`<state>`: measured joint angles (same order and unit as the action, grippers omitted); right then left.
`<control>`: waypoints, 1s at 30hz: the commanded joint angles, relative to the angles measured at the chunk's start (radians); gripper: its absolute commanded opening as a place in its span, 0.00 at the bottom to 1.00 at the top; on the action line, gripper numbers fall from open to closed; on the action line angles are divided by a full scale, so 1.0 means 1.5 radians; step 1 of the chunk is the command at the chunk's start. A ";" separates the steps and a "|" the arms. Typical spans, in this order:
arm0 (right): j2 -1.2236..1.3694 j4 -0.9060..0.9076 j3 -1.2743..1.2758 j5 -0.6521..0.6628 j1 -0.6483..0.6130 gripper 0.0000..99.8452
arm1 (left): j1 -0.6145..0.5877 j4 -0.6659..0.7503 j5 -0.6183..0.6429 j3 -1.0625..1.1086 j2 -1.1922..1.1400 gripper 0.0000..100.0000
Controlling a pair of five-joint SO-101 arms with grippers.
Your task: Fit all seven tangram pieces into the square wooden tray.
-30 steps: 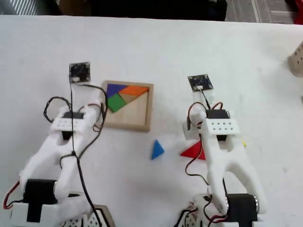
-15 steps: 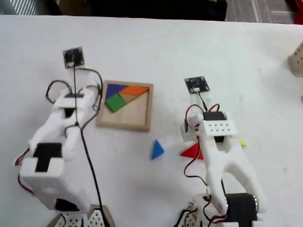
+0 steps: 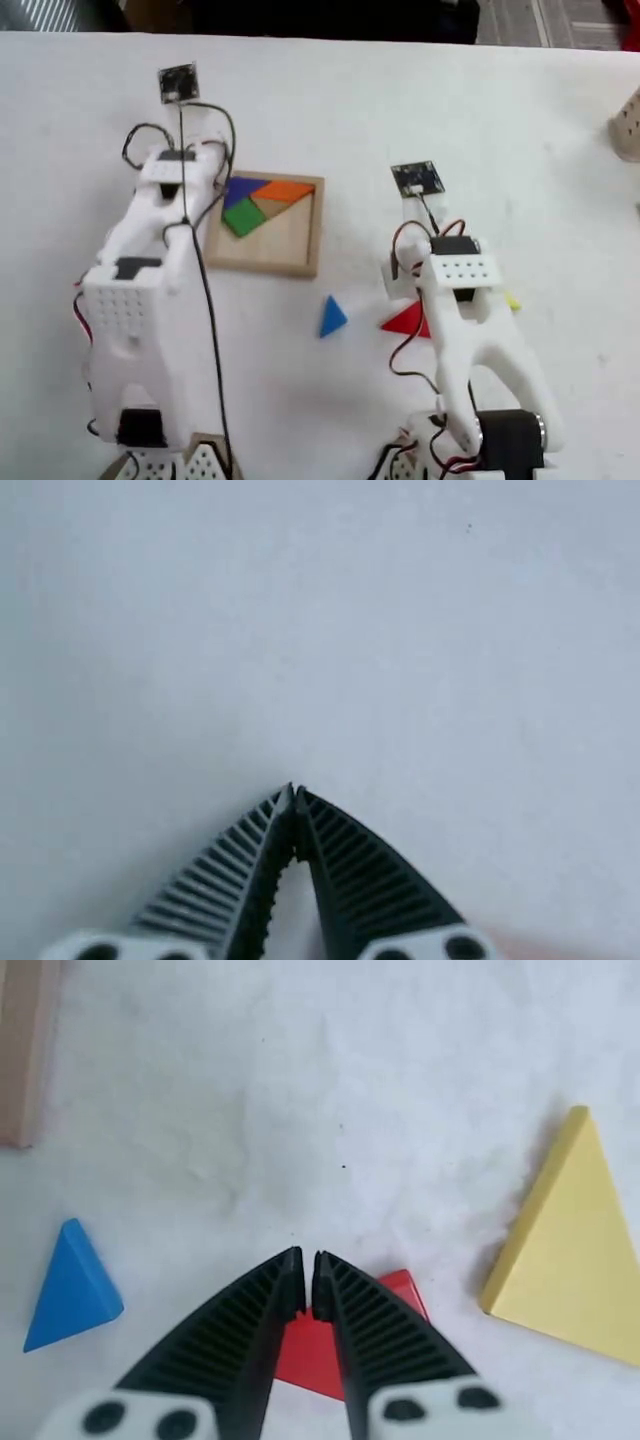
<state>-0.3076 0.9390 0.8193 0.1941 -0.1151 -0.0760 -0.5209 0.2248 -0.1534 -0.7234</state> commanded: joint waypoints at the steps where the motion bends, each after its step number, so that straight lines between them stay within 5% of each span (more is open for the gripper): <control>1: -0.027 -0.020 -0.005 0.008 -0.001 0.02 | 0.031 -0.050 0.004 -0.118 -0.028 0.02; 8: -0.027 -0.021 -0.005 0.008 0.001 0.02 | 0.038 -0.108 0.003 -0.140 -0.030 0.02; 15: -0.027 -0.019 -0.005 0.008 0.001 0.02 | 0.057 -0.230 -0.129 -0.139 -0.012 0.02; 30: -0.027 -0.020 -0.005 0.008 0.001 0.02 | 0.071 -0.333 -0.138 -0.137 0.009 0.02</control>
<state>-0.3076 0.9237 0.8193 0.1941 -0.1135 -0.0008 -0.9735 0.0284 -0.3391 -0.7587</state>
